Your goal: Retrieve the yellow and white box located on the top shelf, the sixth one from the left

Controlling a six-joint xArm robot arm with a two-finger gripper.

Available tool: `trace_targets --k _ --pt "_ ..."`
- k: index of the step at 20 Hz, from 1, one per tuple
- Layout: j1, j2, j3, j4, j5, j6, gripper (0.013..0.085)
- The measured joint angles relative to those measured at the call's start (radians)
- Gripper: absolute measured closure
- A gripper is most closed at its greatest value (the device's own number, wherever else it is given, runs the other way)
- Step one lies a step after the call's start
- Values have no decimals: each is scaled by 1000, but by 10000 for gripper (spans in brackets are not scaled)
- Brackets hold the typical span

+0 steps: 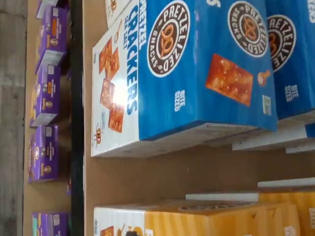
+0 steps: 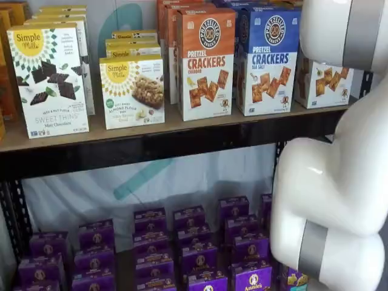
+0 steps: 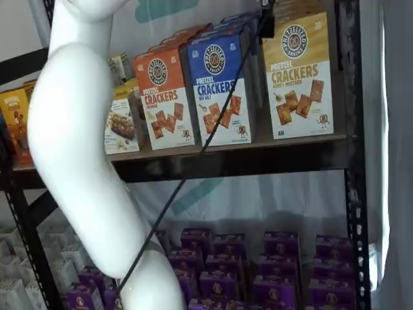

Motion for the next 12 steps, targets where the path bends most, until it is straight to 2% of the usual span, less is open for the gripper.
trace_targets --k 5,12 --pt "47 52 -50 -48 17 32 130" --pt "80 144 -169 -96 101 70 130"
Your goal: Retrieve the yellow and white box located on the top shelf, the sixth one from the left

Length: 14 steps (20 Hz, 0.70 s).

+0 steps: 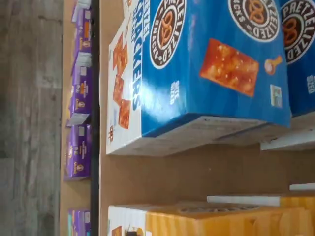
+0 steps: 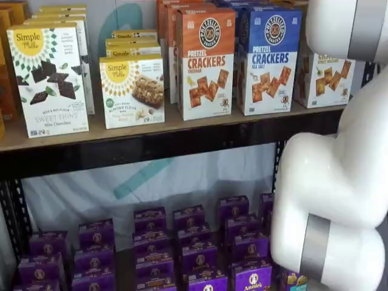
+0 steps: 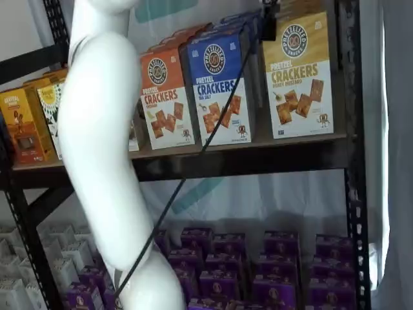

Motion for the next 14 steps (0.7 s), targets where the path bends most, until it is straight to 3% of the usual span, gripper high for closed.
trace_targets --k 6,14 --pt "21 28 -18 -32 -8 3 130" --pt "23 50 -35 -19 -7 12 130"
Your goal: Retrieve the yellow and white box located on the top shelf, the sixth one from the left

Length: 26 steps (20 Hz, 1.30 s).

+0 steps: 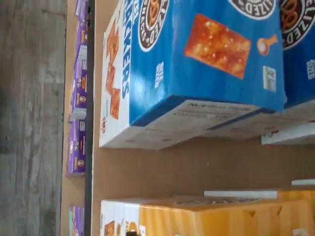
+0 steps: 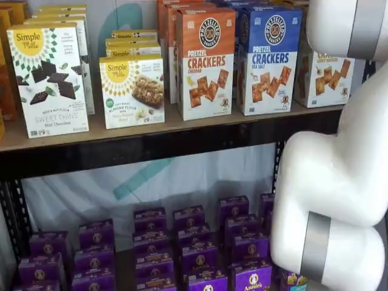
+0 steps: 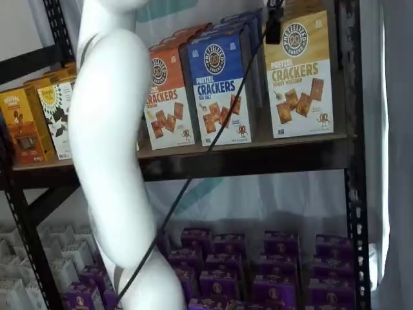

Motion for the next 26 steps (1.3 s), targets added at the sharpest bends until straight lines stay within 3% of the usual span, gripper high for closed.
trace_targets --k 11,20,26 --pt "18 -5 21 -37 -51 -13 130" --pt "40 85 -130 -116 86 6 130" --pt "81 88 -145 -204 98 10 130"
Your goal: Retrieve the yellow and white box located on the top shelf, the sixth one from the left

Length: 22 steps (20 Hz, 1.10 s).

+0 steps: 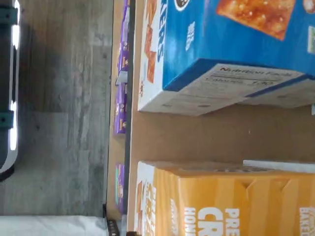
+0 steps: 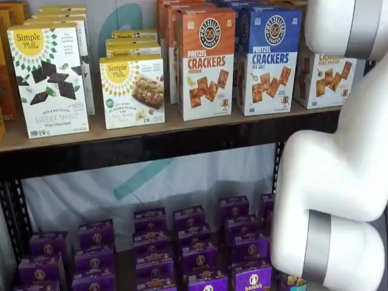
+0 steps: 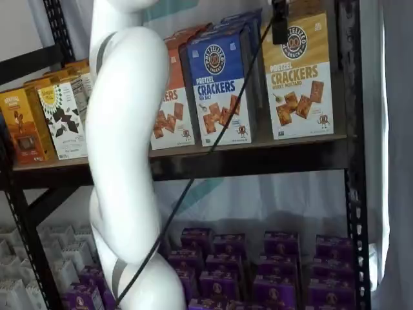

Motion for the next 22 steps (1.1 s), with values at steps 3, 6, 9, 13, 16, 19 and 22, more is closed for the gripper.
trace_targets --k 3,6,9,13,16,19,22 --pt "14 0 -1 -27 7 3 130" --pt "28 3 -4 -59 17 4 130" --pt "32 5 -4 -72 23 5 130" --pt "28 4 2 -64 22 4 130" --pt "25 0 9 -59 16 2 170" --pt "22 -4 16 -53 11 1 250" --pt "18 -11 26 -44 0 0 290"
